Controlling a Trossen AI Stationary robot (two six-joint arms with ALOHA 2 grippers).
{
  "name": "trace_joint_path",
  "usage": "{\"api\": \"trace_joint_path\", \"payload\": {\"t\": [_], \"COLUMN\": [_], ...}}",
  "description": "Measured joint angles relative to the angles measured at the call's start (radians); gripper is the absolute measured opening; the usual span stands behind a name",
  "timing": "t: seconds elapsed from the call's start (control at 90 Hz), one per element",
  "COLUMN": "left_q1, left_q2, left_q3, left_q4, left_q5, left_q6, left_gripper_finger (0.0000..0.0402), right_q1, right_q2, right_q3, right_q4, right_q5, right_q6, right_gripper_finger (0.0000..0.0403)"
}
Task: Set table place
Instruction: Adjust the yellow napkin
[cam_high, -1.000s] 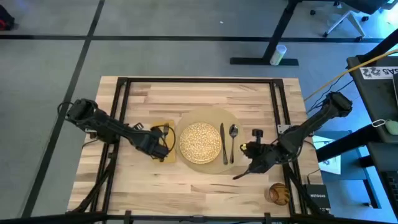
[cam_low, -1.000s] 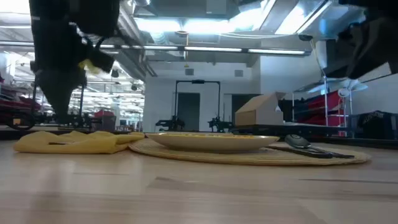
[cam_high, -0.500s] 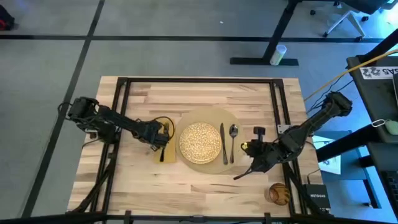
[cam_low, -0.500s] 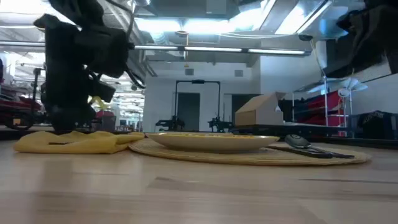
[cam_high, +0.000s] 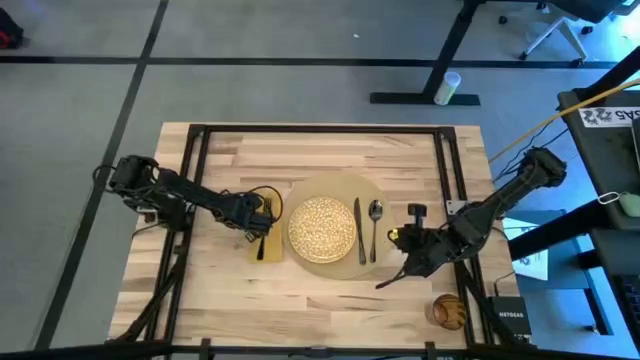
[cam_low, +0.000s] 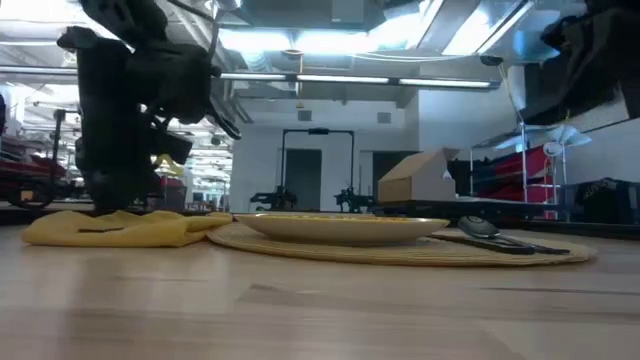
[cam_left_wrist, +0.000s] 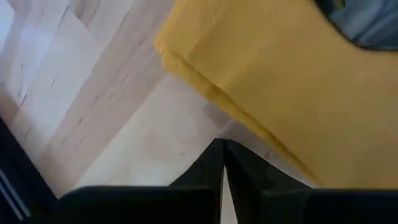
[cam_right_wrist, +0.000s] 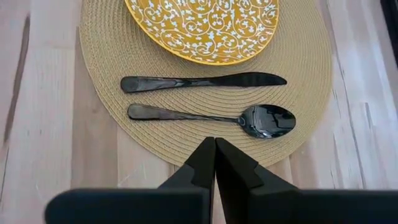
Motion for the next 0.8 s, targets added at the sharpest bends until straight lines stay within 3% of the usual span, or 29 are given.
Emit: {"api": "trace_joint_path", "payload": {"t": [0.8], "left_q1": [0.020], "left_q2": [0.001], "left_q3": [0.000], "left_q4": [0.055], "left_q5": [-0.026], "left_q6": [0.058], "left_gripper_finger": [0.0000], "right_q1": [0.000], "right_q2": [0.000], "right_q3": [0.000], "right_q4": [0.001], "right_q5": [-0.006], "right_q6": [0.000], "right_gripper_finger": [0.0000]}}
